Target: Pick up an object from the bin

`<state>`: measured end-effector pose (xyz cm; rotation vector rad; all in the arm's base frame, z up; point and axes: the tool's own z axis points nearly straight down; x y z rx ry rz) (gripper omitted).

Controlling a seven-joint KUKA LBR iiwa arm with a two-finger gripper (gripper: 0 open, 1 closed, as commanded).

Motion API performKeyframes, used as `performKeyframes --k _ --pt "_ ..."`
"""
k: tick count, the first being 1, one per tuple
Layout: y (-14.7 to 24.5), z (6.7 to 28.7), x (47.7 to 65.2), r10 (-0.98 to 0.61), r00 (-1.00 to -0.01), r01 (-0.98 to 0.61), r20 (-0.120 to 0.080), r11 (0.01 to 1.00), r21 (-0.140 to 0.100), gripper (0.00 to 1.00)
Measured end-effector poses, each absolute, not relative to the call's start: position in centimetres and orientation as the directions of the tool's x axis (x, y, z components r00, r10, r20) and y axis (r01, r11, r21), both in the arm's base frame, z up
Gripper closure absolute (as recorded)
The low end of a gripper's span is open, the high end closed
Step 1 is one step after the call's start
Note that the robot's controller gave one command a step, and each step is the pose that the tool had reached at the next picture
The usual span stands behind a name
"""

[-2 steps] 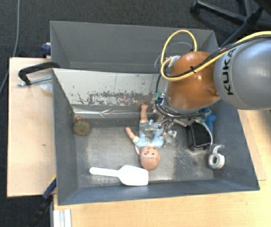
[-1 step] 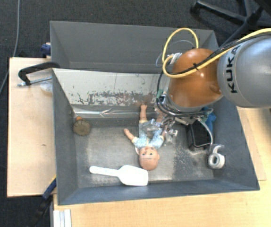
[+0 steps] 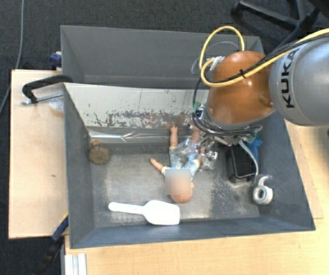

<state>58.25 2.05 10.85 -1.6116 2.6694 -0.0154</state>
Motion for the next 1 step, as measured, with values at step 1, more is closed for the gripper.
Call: performKeyframes --k 1 --pt "2.09 12.52 58.00 -0.885 -0.466 -0.885 -0.011 0.466 -0.011 1.00"
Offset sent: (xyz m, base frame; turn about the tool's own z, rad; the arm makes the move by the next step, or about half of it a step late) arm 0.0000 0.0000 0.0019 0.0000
